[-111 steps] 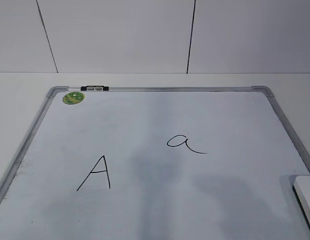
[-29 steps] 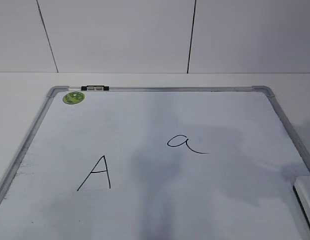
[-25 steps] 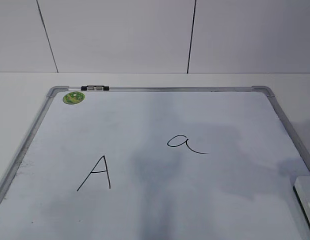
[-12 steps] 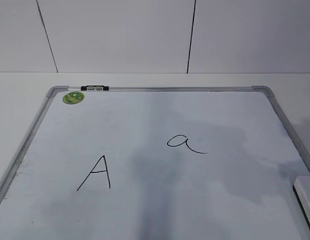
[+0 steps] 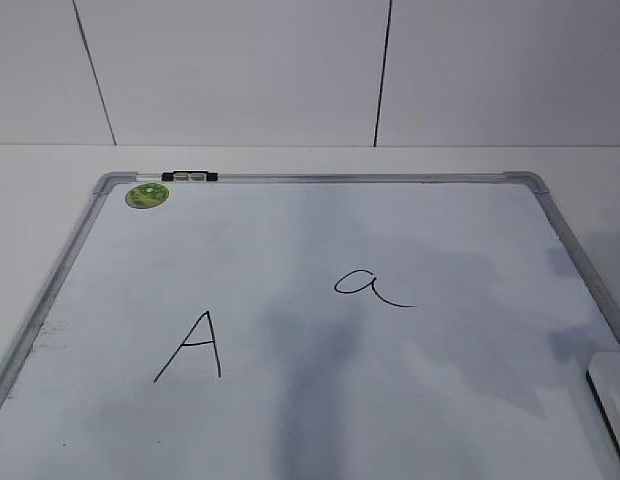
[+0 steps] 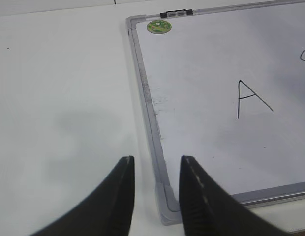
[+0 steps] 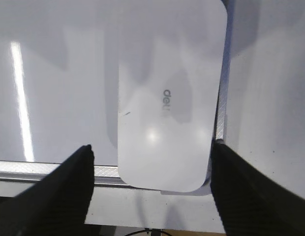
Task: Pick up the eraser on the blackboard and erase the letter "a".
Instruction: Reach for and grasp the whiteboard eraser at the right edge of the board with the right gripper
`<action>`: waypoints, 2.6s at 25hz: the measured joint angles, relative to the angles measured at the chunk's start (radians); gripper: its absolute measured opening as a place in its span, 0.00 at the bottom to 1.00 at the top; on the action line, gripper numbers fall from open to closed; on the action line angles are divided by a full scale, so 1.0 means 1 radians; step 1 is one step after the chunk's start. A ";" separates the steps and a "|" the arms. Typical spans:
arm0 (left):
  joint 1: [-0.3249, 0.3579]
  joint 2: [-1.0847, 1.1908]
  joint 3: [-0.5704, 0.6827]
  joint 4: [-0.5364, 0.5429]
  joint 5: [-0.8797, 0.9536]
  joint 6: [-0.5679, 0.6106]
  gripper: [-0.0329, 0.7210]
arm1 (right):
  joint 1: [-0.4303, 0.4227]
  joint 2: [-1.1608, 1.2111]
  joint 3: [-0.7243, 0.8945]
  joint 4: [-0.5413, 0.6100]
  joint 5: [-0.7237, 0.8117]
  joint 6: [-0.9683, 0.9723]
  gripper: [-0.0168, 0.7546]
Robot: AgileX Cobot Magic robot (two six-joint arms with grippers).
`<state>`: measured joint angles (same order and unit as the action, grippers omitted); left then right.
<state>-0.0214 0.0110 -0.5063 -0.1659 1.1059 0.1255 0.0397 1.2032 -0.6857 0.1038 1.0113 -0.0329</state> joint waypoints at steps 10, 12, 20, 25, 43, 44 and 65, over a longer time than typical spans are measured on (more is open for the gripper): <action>0.000 0.000 0.000 0.000 0.000 0.000 0.35 | 0.002 0.034 0.000 -0.032 -0.054 0.057 0.81; 0.000 0.000 0.000 0.000 0.000 0.000 0.35 | 0.002 0.034 0.000 -0.032 -0.066 0.068 0.83; 0.000 0.000 0.000 0.000 0.000 0.000 0.35 | 0.002 0.036 0.000 -0.032 -0.089 0.088 0.84; 0.000 0.000 0.000 0.000 0.000 0.000 0.35 | 0.002 0.074 0.000 -0.032 -0.092 0.088 0.84; 0.000 0.000 0.000 0.000 0.000 0.000 0.35 | 0.002 0.166 0.000 -0.032 -0.127 0.047 0.84; 0.000 0.000 0.000 0.000 0.000 0.000 0.35 | 0.002 0.168 0.000 -0.032 -0.129 0.041 0.84; 0.000 0.000 0.000 0.000 0.000 0.000 0.35 | 0.002 0.210 -0.002 -0.023 -0.143 0.021 0.84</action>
<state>-0.0214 0.0110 -0.5063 -0.1659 1.1059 0.1255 0.0422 1.4132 -0.6873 0.0812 0.8679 -0.0117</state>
